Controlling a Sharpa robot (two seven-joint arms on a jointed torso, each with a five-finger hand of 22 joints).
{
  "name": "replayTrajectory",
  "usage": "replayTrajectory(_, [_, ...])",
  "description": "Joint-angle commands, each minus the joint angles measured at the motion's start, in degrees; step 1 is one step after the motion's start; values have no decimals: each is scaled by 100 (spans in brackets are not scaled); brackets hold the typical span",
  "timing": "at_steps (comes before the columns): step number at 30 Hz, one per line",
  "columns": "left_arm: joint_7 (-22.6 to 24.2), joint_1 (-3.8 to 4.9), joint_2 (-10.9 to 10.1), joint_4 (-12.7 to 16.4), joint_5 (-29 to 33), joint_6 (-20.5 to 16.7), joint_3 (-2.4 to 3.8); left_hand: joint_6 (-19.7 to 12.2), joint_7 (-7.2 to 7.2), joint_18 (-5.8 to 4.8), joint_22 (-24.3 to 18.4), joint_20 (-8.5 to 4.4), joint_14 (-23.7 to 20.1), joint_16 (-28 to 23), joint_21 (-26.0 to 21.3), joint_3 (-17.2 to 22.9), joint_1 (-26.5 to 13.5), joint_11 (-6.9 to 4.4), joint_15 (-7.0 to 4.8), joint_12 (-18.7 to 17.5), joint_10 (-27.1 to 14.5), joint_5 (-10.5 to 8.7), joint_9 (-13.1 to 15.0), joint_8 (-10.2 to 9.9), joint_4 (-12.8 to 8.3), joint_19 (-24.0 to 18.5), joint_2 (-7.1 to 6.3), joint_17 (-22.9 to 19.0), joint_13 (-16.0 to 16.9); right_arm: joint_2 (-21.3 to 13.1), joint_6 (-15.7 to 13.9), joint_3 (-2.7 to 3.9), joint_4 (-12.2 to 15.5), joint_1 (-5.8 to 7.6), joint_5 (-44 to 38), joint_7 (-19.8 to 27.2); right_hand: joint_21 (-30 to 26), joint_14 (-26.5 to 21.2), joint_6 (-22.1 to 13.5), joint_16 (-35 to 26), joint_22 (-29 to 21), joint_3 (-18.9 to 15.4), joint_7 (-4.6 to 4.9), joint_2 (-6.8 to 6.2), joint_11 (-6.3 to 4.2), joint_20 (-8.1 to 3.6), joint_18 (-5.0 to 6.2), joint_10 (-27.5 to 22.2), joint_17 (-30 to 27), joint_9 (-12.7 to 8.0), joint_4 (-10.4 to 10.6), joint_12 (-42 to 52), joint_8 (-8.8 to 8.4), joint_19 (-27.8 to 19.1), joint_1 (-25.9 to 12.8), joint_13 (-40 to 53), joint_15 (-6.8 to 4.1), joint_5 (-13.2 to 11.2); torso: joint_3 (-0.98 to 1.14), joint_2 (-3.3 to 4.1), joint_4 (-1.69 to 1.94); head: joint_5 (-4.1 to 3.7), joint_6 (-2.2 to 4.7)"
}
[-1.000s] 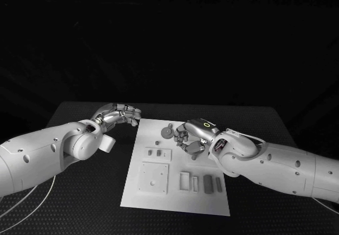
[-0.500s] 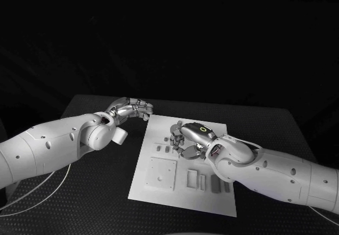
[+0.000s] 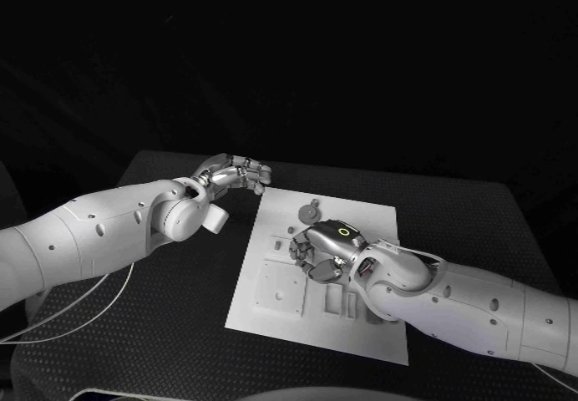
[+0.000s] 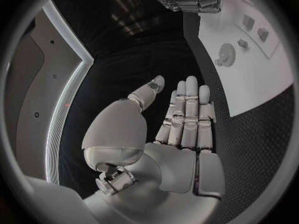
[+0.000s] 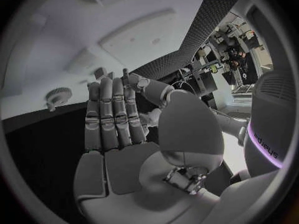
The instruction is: Assemble the parts on the task board
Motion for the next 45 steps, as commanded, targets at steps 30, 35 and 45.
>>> replayTrajectory(30, [17, 19, 16, 4, 35, 106, 5, -32, 2, 77, 13, 7, 23, -47, -43, -19, -41, 20, 2, -43, 8, -5, -10, 5, -3, 38, 15, 36, -10, 143, 185, -184, -179, -150, -114, 97, 12, 30, 17, -43, 100, -37, 10, 70, -8, 8, 78, 31, 23, 30, -35, -47, -27, 10, 3, 29, 2, -10, 2, -3, 8, 69, -97])
replayTrajectory(35, [19, 19, 16, 5, 35, 109, 5, -33, 3, 77, 15, 8, 24, -51, -45, -21, -46, 21, 2, -44, 8, -5, -10, 7, -1, 39, 16, 42, -10, 143, 205, -188, -189, -153, -122, 97, 11, 30, 16, -47, 100, -39, 10, 73, -8, 8, 78, 32, 25, 34, -39, -50, -29, 10, 2, 32, 3, -10, 1, -6, 1, 70, -105])
replayTrajectory(45, [15, 19, -2, 9, 35, 105, 5, -35, 3, 76, 17, 8, 26, -56, -47, -23, -50, 21, 2, -46, 9, -5, -11, 8, 1, 40, 17, 49, -10, 148, 220, -193, -201, -177, -123, 96, 10, 31, 15, -53, 100, -42, 11, 79, -7, 9, 78, 32, 30, 40, -44, -56, -31, 8, -2, 39, 3, -10, 6, -6, 2, 36, -124])
